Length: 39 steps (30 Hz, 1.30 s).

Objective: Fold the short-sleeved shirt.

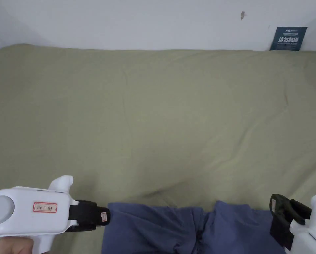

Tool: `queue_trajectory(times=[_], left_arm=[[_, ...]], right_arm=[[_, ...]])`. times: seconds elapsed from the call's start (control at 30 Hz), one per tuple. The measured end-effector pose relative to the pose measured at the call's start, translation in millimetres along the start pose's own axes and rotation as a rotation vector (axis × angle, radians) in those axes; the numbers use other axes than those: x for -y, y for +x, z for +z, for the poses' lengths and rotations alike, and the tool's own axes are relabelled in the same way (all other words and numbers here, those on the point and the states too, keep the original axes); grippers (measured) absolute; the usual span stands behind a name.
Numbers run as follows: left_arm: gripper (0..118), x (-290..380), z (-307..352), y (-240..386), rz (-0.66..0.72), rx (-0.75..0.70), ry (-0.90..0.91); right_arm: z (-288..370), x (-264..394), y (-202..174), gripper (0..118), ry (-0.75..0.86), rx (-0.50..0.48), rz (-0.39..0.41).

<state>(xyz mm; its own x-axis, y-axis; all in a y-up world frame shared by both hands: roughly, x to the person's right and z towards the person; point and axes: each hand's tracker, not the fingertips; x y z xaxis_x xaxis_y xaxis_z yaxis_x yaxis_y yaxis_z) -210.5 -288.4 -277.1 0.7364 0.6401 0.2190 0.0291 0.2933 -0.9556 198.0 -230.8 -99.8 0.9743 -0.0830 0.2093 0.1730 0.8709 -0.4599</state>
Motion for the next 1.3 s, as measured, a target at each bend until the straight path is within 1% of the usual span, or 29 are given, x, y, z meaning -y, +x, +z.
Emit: queue_trajectory(times=[0.03,0.07,0.1,0.13,0.17,0.27,0.33,0.4,0.43,0.5,0.53,0.57,0.6,0.63,0.67,0.7,0.73,0.77,0.83,0.87,0.93,1.0,1.13,1.2,1.27,1.3], left_arm=[[0,1.8,-5.0,-6.0,0.014,0.039,-0.022],[17,3.5,-9.4,-9.5,0.015,0.056,-0.031],[52,5.2,-15.3,-14.3,0.016,0.067,-0.029],[91,5.7,-22.1,-16.8,0.018,0.084,-0.042],[117,5.9,-26.9,-20.0,0.030,0.095,-0.073],[116,3.7,-38.4,-30.8,0.102,0.176,-0.095],[116,3.0,-42.9,-34.4,0.120,0.287,-0.062],[115,-0.3,-51.8,-36.1,0.148,0.372,-0.075],[114,0.3,-60.5,-36.5,0.178,0.368,-0.076],[108,-1.8,-73.4,-44.7,0.178,0.389,-0.076],[102,-5.2,-75.4,-50.1,0.174,0.393,-0.065],[74,-6.5,-74.9,-46.6,0.171,0.384,-0.065],[33,-8.2,-74.5,-44.4,0.147,0.344,-0.070],[12,-6.9,-76.0,-41.7,0.122,0.251,-0.063],[12,-2.7,-75.6,-40.4,0.081,0.197,-0.058],[12,-2.2,-74.6,-42.5,0.080,0.190,-0.064],[12,-1.5,-70.4,-45.0,0.100,0.236,-0.052],[12,0.2,-64.4,-43.9,0.149,0.256,-0.030],[12,0.6,-55.5,-45.2,0.155,0.274,-0.015],[12,0.1,-48.1,-43.4,0.139,0.253,-0.010],[12,4.7,-27.1,-36.0,0.115,0.189,0.023],[12,6.3,-1.2,-45.2,0.170,0.161,0.061],[12,16.2,62.4,-55.1,0.180,0.010,0.140],[12,16.1,86.4,-51.8,0.156,-0.090,0.164],[12,14.9,102.4,-33.6,0.145,-0.167,0.178],[12,14.2,106.1,-22.5,0.122,-0.181,0.176]], right_arm=[[-1.2,0.3,-0.2,3,-0.006,0.004,0.003],[-1.9,0.4,-0.7,3,-0.009,0.006,0.007],[-2.0,0.3,-1.5,3,-0.012,0.009,0.011],[-1.7,0.3,-2.2,3,-0.013,0.011,0.015],[-1.1,0.0,-2.7,3,-0.015,0.010,0.019],[-1.1,0.4,-5.4,3,-0.021,0.013,0.030],[-1.4,0.7,-6.6,3,-0.028,0.011,0.035],[-0.7,1.3,-7.8,3,-0.028,0.014,0.040],[-0.1,1.3,-8.3,3,-0.030,0.014,0.040],[1.0,1.9,-8.8,3,-0.033,0.015,0.042],[2.6,2.2,-8.7,3,-0.032,0.016,0.043],[4.6,2.2,-8.3,3,-0.032,0.018,0.042],[6.2,2.5,-7.2,3,-0.030,0.020,0.040],[6.6,2.7,-6.0,3,-0.030,0.022,0.037],[6.7,2.8,-4.9,3,-0.031,0.023,0.036],[7.3,3.0,-3.6,3,-0.033,0.023,0.037],[8.2,2.9,-2.8,3,-0.031,0.026,0.036],[10.2,1.9,-1.0,3,-0.028,0.025,0.035],[11.9,0.5,1.1,3,-0.022,0.024,0.032],[12.0,-0.6,2.1,3,-0.018,0.026,0.029],[10.9,-4.2,3.7,3,-0.012,0.018,0.026],[10.7,-7.7,3.4,3,0.000,0.014,0.028],[6.7,-12.4,1.3,3,0.022,-0.017,0.037],[5.1,-13.6,0.2,3,0.031,-0.027,0.042],[5.1,-14.5,-0.8,3,0.040,-0.038,0.041],[5.5,-14.7,-1.2,3,0.047,-0.040,0.043]])
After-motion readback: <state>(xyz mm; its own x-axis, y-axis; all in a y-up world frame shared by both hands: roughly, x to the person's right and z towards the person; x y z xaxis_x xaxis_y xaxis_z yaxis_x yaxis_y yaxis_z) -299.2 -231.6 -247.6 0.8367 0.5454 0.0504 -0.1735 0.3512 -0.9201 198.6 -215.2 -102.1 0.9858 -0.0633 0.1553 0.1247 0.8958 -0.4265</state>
